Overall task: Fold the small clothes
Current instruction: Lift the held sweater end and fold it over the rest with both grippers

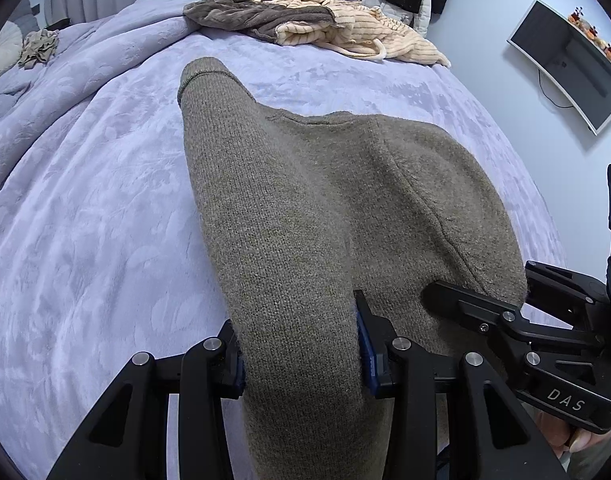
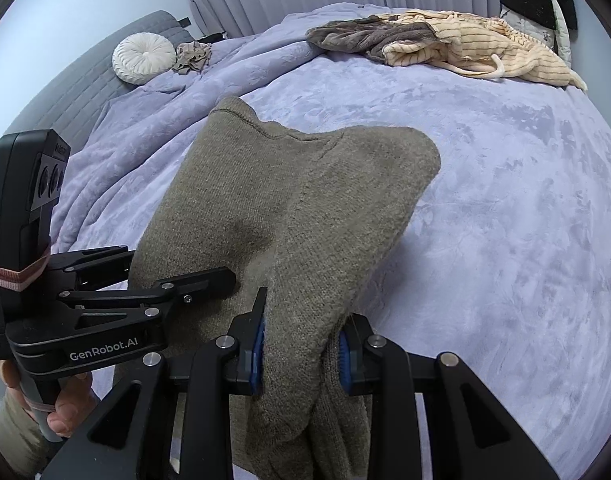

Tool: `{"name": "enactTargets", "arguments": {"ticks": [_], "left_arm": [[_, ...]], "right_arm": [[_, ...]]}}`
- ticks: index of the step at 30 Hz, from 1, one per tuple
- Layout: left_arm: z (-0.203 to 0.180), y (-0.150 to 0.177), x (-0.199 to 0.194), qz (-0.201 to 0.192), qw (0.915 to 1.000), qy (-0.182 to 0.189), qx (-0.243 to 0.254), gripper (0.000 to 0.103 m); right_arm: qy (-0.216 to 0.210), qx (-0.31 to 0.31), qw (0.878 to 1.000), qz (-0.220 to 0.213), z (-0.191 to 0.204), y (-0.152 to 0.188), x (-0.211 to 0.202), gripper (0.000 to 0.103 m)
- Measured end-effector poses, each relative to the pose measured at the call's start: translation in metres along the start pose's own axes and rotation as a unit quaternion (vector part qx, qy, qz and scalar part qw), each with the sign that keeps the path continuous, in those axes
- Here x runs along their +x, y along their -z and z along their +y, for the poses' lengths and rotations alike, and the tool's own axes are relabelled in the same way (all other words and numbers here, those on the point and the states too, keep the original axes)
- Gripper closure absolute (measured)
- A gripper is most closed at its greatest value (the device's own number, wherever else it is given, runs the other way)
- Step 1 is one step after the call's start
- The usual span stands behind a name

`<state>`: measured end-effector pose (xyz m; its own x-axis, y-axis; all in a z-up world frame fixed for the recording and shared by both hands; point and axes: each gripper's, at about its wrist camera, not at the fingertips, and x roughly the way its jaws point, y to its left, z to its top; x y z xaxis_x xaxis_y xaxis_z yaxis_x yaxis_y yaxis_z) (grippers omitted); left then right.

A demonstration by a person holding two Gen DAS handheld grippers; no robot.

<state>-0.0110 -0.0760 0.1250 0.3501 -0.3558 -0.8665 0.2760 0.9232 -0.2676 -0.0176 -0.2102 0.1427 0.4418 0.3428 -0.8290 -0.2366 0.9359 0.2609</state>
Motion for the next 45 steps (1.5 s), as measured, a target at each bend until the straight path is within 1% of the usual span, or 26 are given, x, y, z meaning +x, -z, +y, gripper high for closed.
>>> {"name": "enactTargets", "arguments": {"ticks": [7,14,20,29,37,45], "left_arm": [[0.005,0.029,-0.009,-0.004,1.0000,-0.002,-0.007,0.060],[0.010,0.050,-0.017,-0.012,0.9998,-0.008,-0.012,0.060],[0.014,0.067,-0.017,-0.012,0.9998,-0.009,-0.011,0.060],[0.018,0.083,-0.012,-0.008,0.9999,-0.009,-0.012,0.060],[0.024,0.094,-0.001,0.001,0.9998,-0.008,-0.021,0.060],[0.034,0.103,0.005,0.004,0.9995,0.001,-0.030,0.059]], "right_arm": [[0.000,-0.010,1.000,0.002,0.018,0.024,-0.005,0.072],[0.003,-0.028,1.000,0.000,0.035,0.041,-0.007,0.072],[-0.004,-0.032,0.999,0.001,0.041,0.055,-0.006,0.072],[-0.003,-0.036,0.999,0.005,0.046,0.072,-0.001,0.072],[-0.008,-0.032,0.999,0.011,0.044,0.079,0.007,0.072],[-0.015,-0.022,0.999,0.017,0.036,0.084,0.016,0.072]]}}
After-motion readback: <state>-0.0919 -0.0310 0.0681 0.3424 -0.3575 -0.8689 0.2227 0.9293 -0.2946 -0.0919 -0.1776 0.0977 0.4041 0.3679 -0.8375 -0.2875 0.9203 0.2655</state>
